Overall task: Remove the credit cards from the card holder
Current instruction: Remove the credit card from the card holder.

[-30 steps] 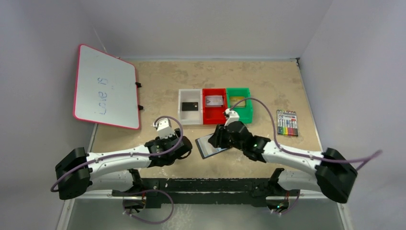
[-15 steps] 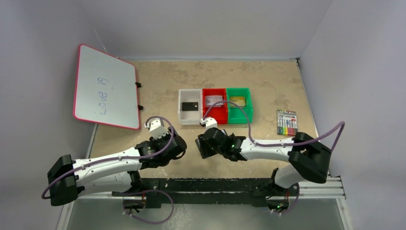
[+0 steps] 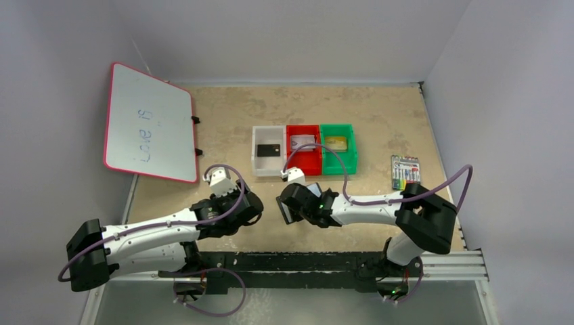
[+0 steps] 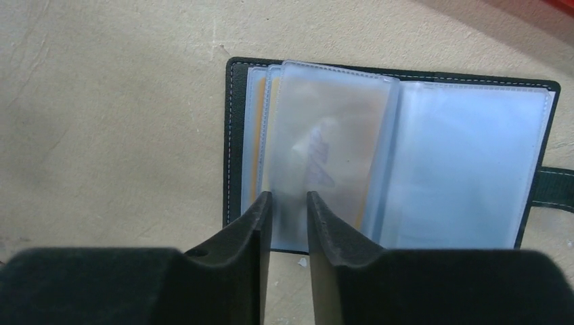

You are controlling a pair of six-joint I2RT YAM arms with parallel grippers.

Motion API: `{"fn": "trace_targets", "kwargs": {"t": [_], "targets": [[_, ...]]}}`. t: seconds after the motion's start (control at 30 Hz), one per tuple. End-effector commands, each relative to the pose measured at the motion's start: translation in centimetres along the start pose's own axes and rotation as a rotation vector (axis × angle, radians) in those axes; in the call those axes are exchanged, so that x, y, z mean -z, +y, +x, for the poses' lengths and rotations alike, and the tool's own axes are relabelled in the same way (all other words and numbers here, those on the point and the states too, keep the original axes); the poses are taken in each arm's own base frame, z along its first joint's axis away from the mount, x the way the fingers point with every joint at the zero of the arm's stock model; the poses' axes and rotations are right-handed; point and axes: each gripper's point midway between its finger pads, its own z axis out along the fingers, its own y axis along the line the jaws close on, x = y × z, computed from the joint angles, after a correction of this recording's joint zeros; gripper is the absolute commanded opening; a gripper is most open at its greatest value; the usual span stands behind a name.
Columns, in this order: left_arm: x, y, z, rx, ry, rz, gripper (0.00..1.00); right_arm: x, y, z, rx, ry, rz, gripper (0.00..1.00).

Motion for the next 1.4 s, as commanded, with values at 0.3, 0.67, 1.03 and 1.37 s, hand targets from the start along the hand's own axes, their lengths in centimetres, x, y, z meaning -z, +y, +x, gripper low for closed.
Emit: {"fn": "trace_targets", "kwargs": {"t": [0.3, 0.67, 1.03, 1.37], "targets": [[-0.2, 0.3, -0.2, 0.003, -0.015, -0.001, 0.6, 0.6, 0.2, -0.7, -0.09, -0.022, 0.015, 0.0], [-0.1, -4.4, 1.3, -0.048, 0.065, 0.122, 0.6, 2.5, -3.5, -3.9, -0.317, -0.16, 0.044, 0.0], [-0.6, -4.5, 0.8, -0.022, 0.028, 0.076, 0.59, 3.3, -1.1, -4.3, -0.209, -0.182, -0.153, 0.44], [0.2, -2.4, -1.0, 0.038, -0.026, 0.062, 0.59, 1.3, 0.0, -2.0, -0.05, -0.093, -0.071, 0.52]]}}
